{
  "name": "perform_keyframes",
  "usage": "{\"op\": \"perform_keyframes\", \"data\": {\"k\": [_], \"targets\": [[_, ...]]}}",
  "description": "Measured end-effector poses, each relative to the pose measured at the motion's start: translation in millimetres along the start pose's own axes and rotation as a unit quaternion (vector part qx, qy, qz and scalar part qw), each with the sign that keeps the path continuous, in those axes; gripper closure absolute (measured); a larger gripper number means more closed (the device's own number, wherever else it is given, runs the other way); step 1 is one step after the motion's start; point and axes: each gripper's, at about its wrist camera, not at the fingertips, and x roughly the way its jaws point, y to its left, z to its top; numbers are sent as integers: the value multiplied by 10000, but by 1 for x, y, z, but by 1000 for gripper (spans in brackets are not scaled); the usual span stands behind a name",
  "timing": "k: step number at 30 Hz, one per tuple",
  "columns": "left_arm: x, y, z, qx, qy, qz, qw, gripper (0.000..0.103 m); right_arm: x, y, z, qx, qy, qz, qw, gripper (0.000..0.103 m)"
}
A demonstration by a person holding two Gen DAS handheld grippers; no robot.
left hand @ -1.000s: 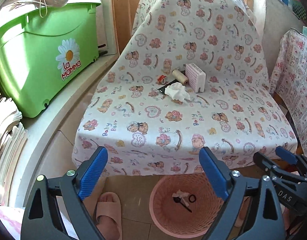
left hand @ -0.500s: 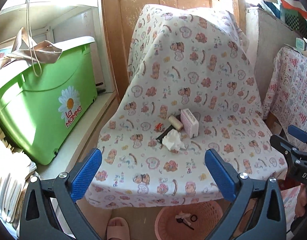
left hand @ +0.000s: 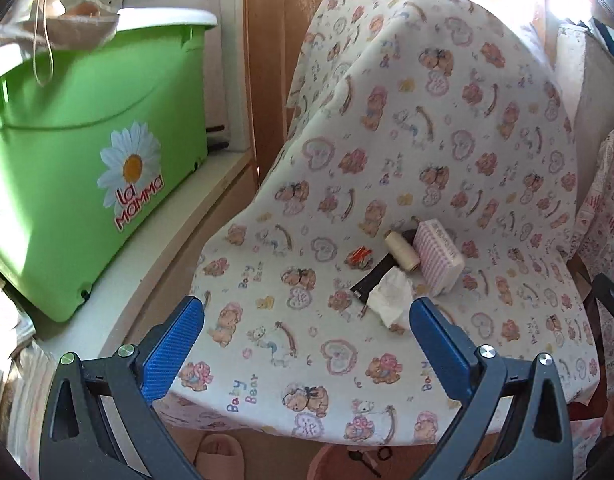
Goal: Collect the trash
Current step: 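Raise both grippers back toward the remaining items on the chair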
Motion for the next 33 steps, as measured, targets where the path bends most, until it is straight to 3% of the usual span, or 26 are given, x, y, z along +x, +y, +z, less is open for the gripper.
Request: {"op": "perform_keyframes", "data": {"k": [2, 4, 12, 15, 18, 22, 25, 32, 33], "targets": [[16, 7, -6, -142, 289, 10, 9995, 1, 16, 0, -12, 48, 318, -155, 9994, 2], [26, 14, -6, -360, 444, -116, 9983, 1, 30, -2, -16, 86, 602, -34, 9981, 2], [50, 22, -8, -785, 732, -449, 9932, 5, 50, -2, -16, 370, 726, 97, 9966, 2], [56, 16, -5, -633, 702, -518, 9942, 14, 56, 8, -18, 180, 791, 86, 9967, 2], [61, 1, -2, -411, 733, -931, 9921, 21, 59, 15, -20, 53, 836, 97, 9964, 2], [65, -26, -4, 46, 734, -1284, 9890, 41, 60, 18, -19, 90, 833, 126, 9964, 2], [73, -39, -7, 175, 849, -1275, 9880, 48, 63, 15, -17, 205, 843, 118, 9962, 2], [91, -45, -4, -109, 966, -1199, 9880, 55, 74, 4, -15, 650, 955, 218, 9931, 2], [93, -46, -5, -108, 987, -1189, 9879, 61, 75, 3, -14, 686, 957, 225, 9928, 2]]}}
